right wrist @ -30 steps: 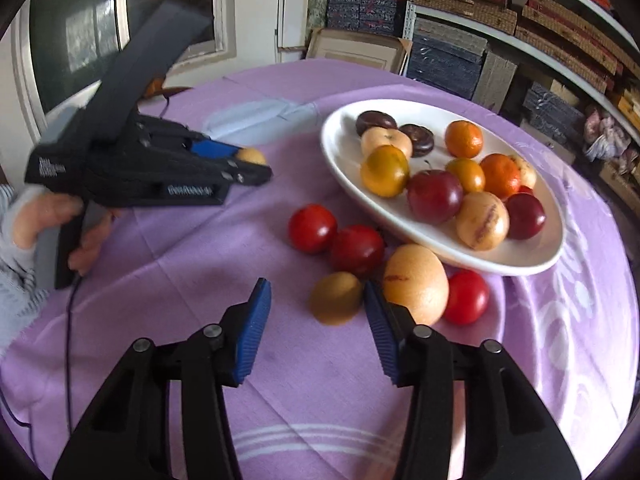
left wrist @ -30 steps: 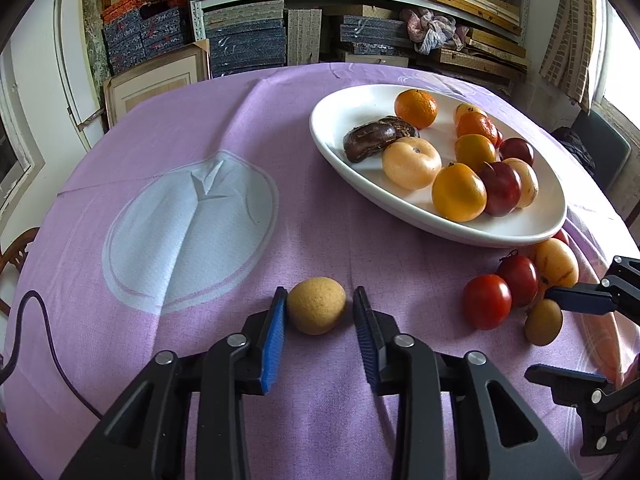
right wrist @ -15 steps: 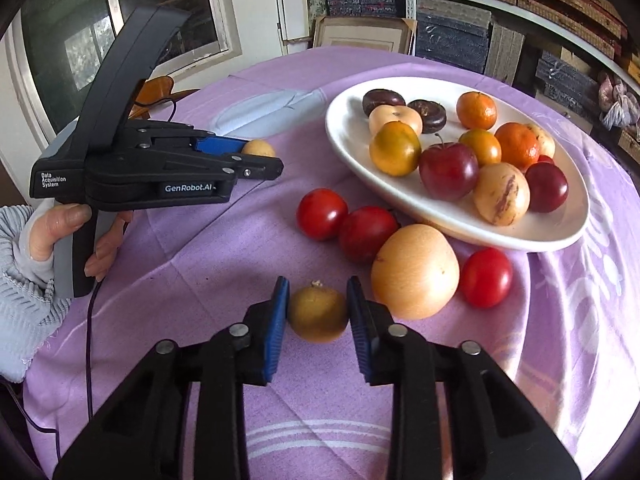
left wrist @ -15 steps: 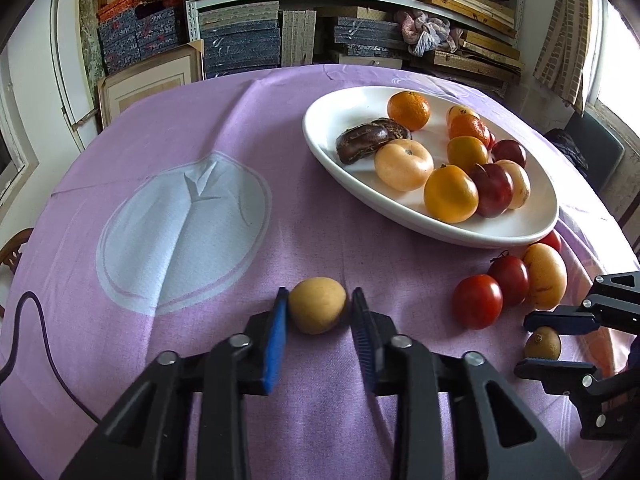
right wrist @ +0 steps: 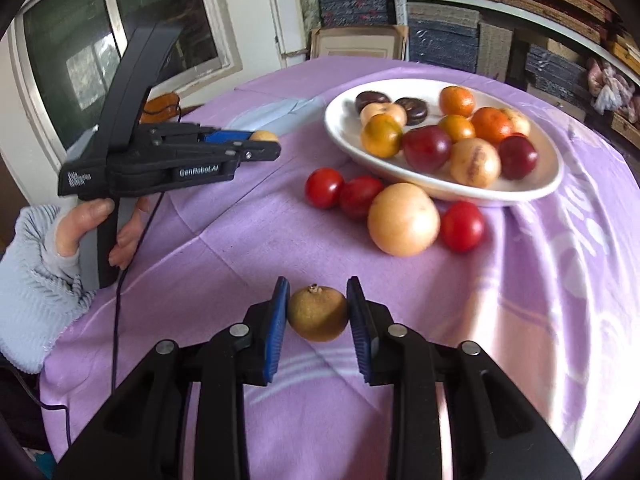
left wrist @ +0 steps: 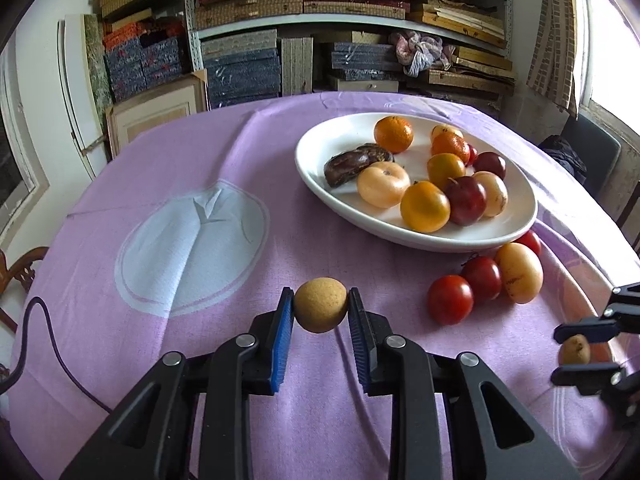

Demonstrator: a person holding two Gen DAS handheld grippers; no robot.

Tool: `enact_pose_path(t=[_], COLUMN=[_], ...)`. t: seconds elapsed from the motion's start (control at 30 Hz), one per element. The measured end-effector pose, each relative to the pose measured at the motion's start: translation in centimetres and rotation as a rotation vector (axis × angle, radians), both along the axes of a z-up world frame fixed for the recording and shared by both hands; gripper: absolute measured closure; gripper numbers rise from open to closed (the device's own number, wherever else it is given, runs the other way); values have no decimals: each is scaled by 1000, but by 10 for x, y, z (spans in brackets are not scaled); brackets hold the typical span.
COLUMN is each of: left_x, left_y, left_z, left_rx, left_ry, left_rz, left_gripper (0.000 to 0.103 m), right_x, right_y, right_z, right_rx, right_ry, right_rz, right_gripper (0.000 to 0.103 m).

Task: Organize fruits
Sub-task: 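Carry the tan and olive-brown fruits onto the white plate and open both tools, then withdraw both tools from the plate toward the remaining fruits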

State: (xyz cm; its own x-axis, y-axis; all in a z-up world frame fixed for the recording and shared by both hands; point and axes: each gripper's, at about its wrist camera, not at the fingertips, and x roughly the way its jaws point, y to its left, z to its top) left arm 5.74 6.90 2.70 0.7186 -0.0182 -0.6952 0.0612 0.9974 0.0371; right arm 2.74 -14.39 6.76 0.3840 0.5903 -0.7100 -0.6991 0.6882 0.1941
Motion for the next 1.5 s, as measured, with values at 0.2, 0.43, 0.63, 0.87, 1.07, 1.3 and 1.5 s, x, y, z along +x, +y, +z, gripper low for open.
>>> enact_pose_path(t=[0.2, 0.43, 0.63, 0.87, 1.07, 1.3, 1.5], left_x=[-5, 33, 89, 137, 144, 108, 33], left_y=[-15, -35, -54, -69, -75, -61, -53], left_z=[37, 96, 68, 38, 27, 53, 67], left_rx=[-11, -45, -43, -65, -50, -66, -9], left_ry=[-80, -160, -94, -35, -43, -104, -185], left_rz=[-7, -20, -34, -65, -66, -53, -34], left_gripper=[76, 76, 76, 76, 58, 36, 17], right_x=[4, 57, 115, 155, 157, 125, 71], right_y=[-44, -50, -22, -7, -17, -35, -61], right_z=[49, 104, 78, 49, 39, 70, 78], right_rx=[91, 162, 142, 104, 129, 200, 234], right_ry=[-84, -166, -121, -92, -135, -190, -193], right_rz=[-96, -169, -184, -191, -226, -229, -238], right_gripper=[74, 74, 74, 74, 42, 26, 8])
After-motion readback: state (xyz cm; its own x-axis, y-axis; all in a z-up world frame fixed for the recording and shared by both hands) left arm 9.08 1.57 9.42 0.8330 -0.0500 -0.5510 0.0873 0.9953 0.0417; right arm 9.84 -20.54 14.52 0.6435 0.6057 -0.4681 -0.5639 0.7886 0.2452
